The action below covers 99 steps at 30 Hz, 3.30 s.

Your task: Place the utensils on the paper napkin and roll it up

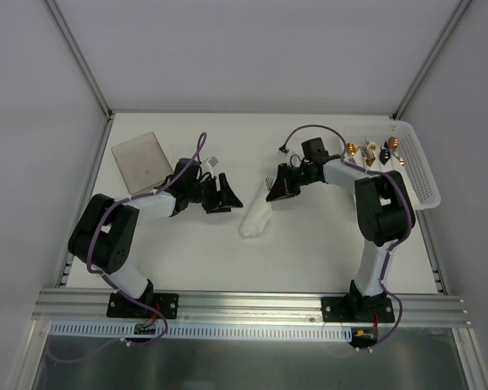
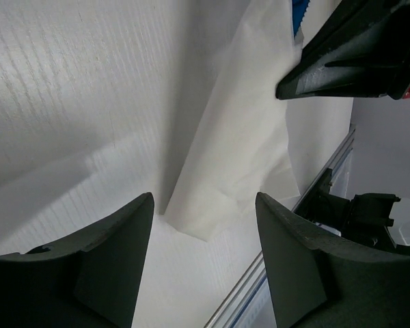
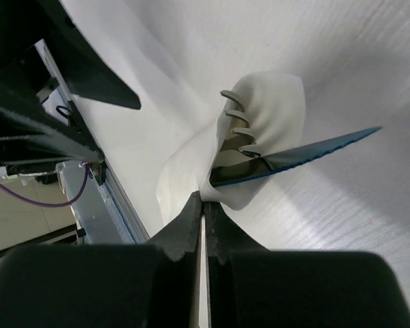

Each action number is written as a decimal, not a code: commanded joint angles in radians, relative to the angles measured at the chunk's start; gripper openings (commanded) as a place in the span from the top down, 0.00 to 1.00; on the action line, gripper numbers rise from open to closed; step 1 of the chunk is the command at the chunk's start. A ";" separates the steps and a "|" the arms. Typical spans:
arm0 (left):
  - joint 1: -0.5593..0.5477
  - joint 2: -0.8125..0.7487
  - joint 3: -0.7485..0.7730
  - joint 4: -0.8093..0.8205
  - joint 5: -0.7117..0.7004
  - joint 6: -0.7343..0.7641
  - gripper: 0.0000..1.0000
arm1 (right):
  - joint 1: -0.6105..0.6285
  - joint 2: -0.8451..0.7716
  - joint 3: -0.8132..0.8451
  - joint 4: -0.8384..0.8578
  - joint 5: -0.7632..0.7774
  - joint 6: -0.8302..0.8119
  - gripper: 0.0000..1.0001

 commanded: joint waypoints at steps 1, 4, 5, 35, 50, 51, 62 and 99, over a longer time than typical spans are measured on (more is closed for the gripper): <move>0.026 0.007 0.021 0.093 0.101 0.027 0.38 | -0.006 -0.090 -0.003 0.017 -0.114 -0.059 1.00; 0.031 0.000 0.030 0.115 0.147 0.053 0.38 | -0.006 -0.110 -0.008 0.017 -0.157 -0.070 1.00; 0.031 -0.013 0.027 0.123 0.151 0.058 0.38 | -0.006 -0.115 -0.009 0.017 -0.168 -0.076 1.00; 0.109 0.055 -0.003 1.069 0.578 -0.128 0.05 | 0.023 -0.338 0.047 -0.120 -0.452 -0.119 1.00; -0.012 -0.004 0.024 1.101 0.632 -0.207 0.03 | 0.097 -0.385 0.087 -0.135 -0.484 -0.105 1.00; -0.018 -0.002 0.024 1.113 0.630 -0.223 0.04 | 0.098 -0.386 0.089 -0.137 -0.486 -0.105 1.00; -0.048 0.003 0.027 1.239 0.641 -0.318 0.21 | 0.107 -0.380 0.098 -0.143 -0.501 -0.099 1.00; -0.089 -0.053 0.056 1.150 0.609 -0.273 0.52 | 0.107 -0.334 0.127 -0.155 -0.530 -0.102 1.00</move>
